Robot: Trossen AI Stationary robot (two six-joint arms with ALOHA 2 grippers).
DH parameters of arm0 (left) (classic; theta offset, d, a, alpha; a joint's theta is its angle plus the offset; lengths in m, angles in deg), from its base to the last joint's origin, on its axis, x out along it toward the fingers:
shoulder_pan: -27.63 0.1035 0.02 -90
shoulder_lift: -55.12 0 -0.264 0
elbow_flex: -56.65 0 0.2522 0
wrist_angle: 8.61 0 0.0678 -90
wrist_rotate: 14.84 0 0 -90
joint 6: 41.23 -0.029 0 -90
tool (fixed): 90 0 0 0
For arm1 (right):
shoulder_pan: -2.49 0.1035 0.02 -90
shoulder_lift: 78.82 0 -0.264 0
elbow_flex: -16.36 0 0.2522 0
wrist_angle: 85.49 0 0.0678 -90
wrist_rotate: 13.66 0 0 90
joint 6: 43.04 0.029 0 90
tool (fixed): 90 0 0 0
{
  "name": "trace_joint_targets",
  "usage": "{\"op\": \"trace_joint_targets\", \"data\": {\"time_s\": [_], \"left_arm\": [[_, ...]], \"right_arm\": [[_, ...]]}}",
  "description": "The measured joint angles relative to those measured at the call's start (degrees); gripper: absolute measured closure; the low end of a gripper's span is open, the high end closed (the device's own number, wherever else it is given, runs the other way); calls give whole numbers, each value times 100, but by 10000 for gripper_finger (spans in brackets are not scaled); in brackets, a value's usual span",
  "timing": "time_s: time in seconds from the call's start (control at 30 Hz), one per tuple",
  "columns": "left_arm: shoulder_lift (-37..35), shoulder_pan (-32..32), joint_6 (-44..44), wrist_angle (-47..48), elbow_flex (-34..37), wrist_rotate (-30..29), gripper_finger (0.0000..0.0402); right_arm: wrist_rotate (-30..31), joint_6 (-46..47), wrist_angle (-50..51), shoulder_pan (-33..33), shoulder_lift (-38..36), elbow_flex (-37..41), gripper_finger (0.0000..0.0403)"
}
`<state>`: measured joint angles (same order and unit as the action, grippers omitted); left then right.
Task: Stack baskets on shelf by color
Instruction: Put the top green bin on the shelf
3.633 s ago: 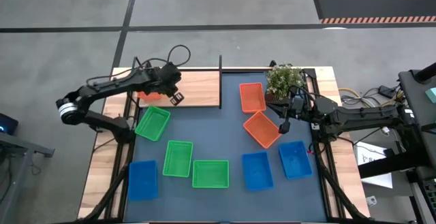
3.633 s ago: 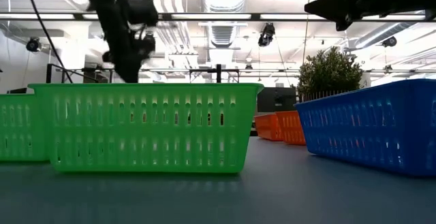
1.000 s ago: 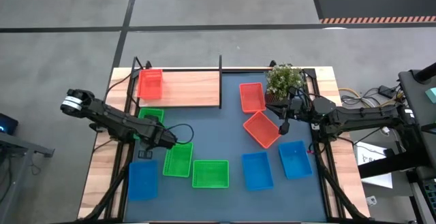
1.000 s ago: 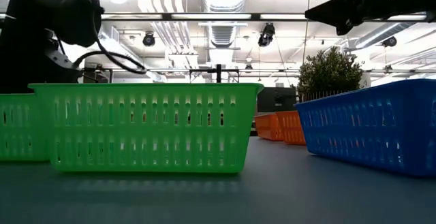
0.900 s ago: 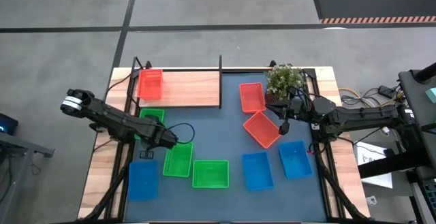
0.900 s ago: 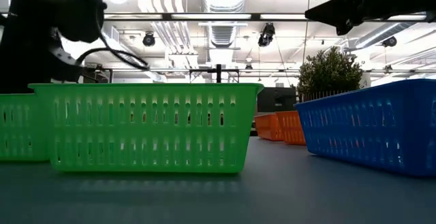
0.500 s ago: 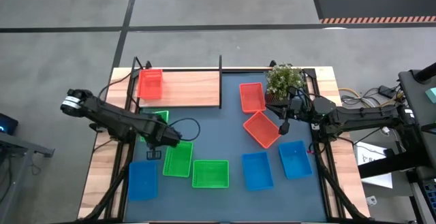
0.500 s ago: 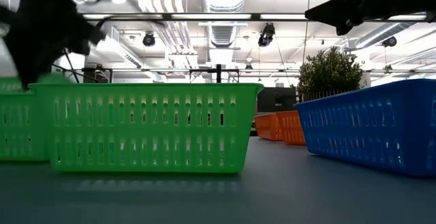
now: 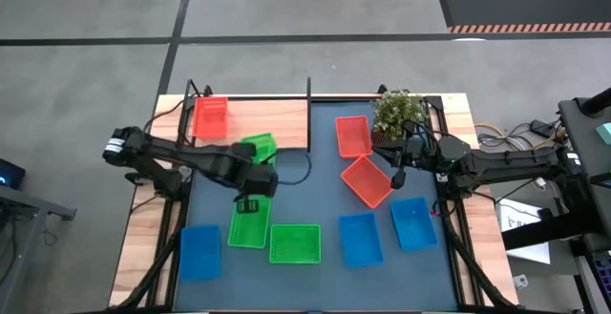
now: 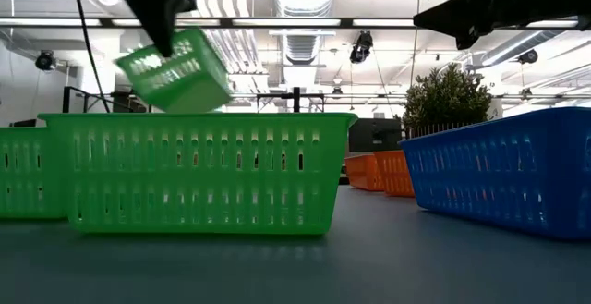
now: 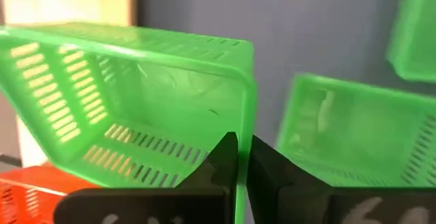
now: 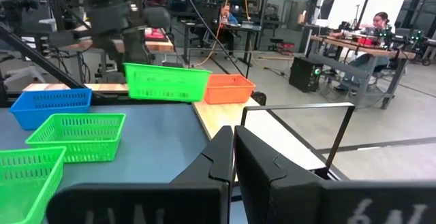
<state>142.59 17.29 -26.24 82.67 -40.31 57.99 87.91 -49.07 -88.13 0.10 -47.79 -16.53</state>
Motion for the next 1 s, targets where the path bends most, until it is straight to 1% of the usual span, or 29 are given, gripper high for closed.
{"op": "trace_joint_targets", "data": {"time_s": [0.2,0.33,0.57,0.77,0.9,1.0], "left_arm": [[246,913,-448,4,-13,-366,401],[409,1612,-551,-36,-12,-374,401],[807,2581,-1176,-61,-12,-283,401],[1218,2974,-1986,-106,-14,-283,402],[1407,3100,-2322,-104,-14,-286,402],[1486,3153,-2511,-188,-14,-396,402]], "right_arm": [[0,-3,120,0,-1,-1,394],[0,-2,125,0,-1,0,394],[0,-3,131,0,0,1,394],[0,-3,140,0,-1,-1,394],[0,-3,166,0,-2,0,394],[0,-2,171,0,-1,-1,394]]}}
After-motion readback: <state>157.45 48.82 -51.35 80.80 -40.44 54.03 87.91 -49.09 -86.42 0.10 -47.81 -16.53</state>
